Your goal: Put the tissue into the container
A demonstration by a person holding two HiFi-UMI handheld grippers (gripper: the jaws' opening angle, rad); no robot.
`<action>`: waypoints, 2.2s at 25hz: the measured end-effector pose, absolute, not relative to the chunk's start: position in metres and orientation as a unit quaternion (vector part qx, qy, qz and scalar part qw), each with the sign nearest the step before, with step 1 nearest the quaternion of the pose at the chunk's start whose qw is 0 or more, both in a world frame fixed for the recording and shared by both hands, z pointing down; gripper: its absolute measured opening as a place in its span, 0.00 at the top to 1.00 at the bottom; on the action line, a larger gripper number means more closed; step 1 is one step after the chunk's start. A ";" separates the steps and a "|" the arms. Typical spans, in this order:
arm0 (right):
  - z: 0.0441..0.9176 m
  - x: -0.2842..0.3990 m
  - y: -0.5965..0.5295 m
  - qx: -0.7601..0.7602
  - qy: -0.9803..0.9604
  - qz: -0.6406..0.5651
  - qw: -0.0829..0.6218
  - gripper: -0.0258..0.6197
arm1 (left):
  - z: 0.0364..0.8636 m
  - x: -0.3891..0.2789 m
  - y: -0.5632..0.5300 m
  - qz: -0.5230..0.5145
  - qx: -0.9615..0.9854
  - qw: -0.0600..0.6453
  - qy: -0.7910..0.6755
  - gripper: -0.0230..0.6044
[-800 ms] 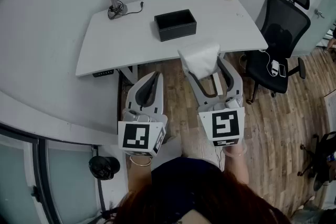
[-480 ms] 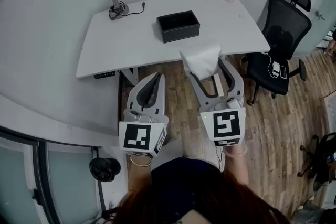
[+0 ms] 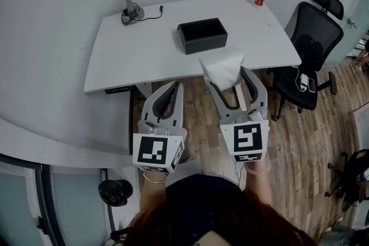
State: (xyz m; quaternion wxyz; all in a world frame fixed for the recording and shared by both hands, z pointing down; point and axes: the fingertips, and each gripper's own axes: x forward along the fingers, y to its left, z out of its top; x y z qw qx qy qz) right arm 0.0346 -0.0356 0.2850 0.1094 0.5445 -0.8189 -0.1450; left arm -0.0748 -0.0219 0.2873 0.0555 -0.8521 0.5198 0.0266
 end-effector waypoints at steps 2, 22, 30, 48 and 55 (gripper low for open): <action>0.283 0.030 -0.042 0.546 -0.817 -0.146 0.111 0.44 | 0.285 -0.077 -0.027 0.029 -0.855 0.057 0.514 0.92; 0.276 0.011 -0.076 0.568 -0.800 -0.144 0.125 0.44 | 0.280 -0.088 -0.068 0.027 -0.877 0.060 0.477 0.92; 0.279 0.013 -0.104 0.567 -0.801 -0.145 0.127 0.44 | 0.280 -0.082 -0.097 0.030 -0.879 0.060 0.471 0.92; 0.287 0.026 -0.183 0.555 -0.811 -0.130 0.134 0.44 | 0.281 -0.061 -0.174 0.018 -0.880 0.059 0.471 0.92; 0.292 0.032 -0.213 0.551 -0.815 -0.118 0.136 0.44 | 0.287 -0.054 -0.201 0.010 -0.880 0.056 0.472 0.92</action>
